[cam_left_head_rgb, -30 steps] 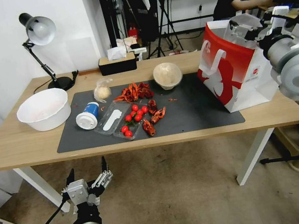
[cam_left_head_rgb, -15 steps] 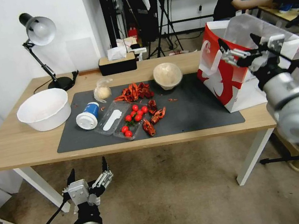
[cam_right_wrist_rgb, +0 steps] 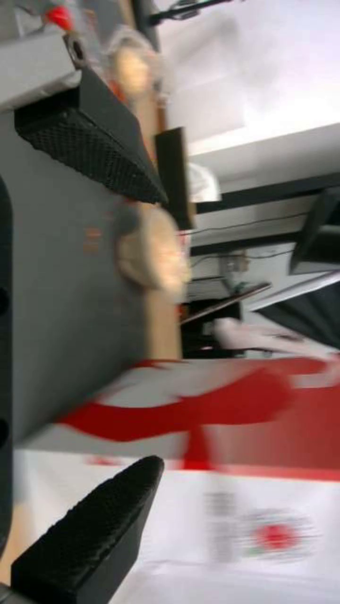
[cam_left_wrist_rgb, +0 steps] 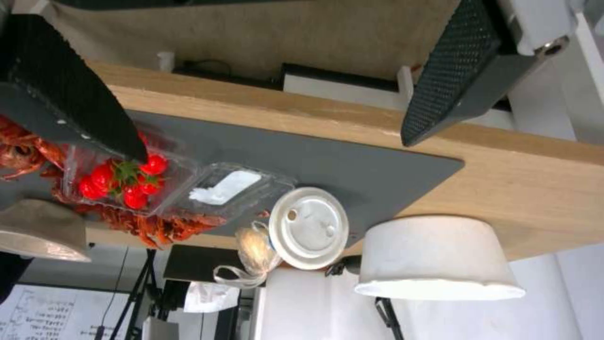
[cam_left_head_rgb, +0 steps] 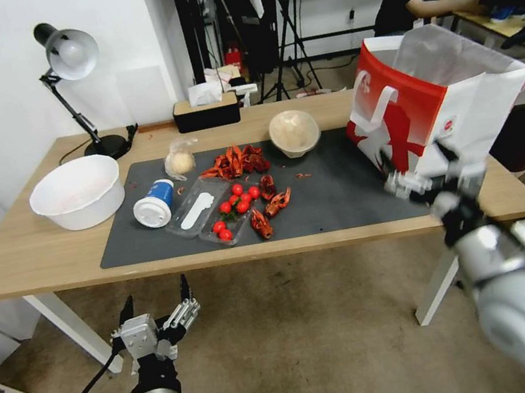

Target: Pick up the trash from the table and place it into the takeout bag.

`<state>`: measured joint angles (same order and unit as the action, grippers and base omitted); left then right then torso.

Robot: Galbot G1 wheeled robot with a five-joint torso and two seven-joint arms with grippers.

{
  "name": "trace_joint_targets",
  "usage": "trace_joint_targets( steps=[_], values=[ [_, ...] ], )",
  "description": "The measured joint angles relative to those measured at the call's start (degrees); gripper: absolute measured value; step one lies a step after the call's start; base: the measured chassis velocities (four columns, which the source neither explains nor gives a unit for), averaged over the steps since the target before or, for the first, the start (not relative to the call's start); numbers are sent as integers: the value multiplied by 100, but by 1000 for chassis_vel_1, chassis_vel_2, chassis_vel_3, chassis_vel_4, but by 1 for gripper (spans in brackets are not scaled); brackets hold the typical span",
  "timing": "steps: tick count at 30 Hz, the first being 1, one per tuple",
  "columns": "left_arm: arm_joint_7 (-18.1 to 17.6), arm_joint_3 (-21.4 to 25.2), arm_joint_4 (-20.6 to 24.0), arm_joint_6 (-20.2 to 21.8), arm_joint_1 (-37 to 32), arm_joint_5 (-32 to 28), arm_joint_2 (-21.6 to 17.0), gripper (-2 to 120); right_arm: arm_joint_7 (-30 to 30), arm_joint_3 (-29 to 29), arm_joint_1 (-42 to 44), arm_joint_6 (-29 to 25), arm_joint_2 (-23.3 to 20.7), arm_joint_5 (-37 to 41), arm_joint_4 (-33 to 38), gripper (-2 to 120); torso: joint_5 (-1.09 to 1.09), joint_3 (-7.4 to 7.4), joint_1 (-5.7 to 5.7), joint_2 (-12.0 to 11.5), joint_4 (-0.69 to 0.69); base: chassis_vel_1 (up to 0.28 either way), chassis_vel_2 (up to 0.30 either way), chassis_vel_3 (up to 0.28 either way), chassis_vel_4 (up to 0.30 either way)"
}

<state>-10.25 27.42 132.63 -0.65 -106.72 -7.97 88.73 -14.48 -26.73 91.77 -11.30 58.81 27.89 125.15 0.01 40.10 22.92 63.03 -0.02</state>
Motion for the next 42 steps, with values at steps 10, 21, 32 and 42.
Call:
trace_joint_targets(
  steps=[10, 21, 32, 42],
  values=[
    [5, -26, -36, -7, 9, -1, -16, 100, 121, 205, 688, -506, 513, -501, -249, 100, -2, 0, 0, -1, 2, 0, 0, 0, 0],
    [8, -29, -60, -12, 31, -6, -23, 100, 77, 243, 792, -596, 666, -595, -339, 100, -1, 0, 0, -1, 2, 0, 0, 0, 0],
    [9, -21, -74, -19, 42, -46, -66, 100, 45, 321, 715, -577, 709, -674, -372, 100, -1, 0, 0, -1, 2, 0, 0, 0, 0],
    [9, 8, -69, -19, 52, -94, -112, 100, -17, 682, 181, -111, 651, 501, -169, 100, -2, 1, 0, -1, 1, 0, 0, 0, 0]
  ],
)
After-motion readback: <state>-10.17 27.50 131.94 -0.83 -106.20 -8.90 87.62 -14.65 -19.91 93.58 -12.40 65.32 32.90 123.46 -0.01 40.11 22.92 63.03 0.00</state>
